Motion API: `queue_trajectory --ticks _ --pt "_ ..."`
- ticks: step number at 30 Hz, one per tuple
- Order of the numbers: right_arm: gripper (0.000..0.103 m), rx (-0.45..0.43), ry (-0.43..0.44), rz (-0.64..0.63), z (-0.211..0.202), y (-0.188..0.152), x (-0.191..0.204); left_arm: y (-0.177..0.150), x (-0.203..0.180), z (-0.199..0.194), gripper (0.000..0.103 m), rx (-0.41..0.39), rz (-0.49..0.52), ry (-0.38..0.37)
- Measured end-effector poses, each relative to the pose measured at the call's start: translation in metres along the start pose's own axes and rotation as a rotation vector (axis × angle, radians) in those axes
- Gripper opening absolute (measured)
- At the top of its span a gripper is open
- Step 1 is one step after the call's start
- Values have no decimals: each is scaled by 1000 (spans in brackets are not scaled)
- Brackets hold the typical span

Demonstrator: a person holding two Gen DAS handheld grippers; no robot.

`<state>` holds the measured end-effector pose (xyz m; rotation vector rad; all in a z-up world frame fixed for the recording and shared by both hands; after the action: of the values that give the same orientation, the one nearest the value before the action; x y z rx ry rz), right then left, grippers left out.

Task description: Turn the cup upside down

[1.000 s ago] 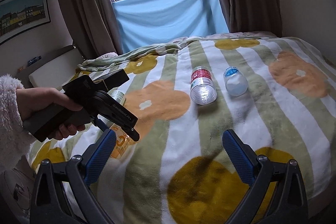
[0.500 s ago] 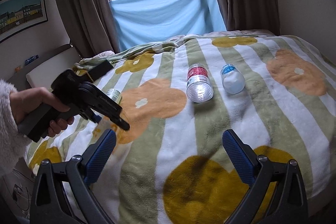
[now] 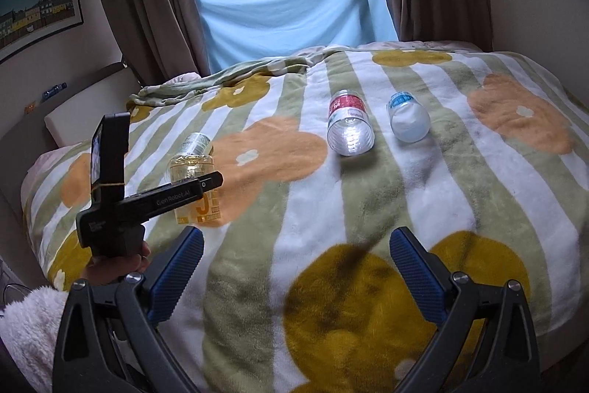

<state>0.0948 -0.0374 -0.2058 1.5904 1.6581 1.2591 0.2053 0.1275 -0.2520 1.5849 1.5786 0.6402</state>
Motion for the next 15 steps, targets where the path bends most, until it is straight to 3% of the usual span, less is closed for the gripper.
queue_trajectory --ticks 15 --pt "101 12 24 10 5 -4 7 -17 -3 -13 56 86 69 -8"
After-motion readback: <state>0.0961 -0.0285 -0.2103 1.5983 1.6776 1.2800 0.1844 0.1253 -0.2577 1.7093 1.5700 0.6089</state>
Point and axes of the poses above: each gripper's, at about its wrist camera, not at the fingertips, and z roughly the way its jaws point, x to its left, y to its top, the point moved 9 cm from there along z, roughly the way its jaws point, and after that the axes turned 8 degrees about -x, right-handed, at the moved point
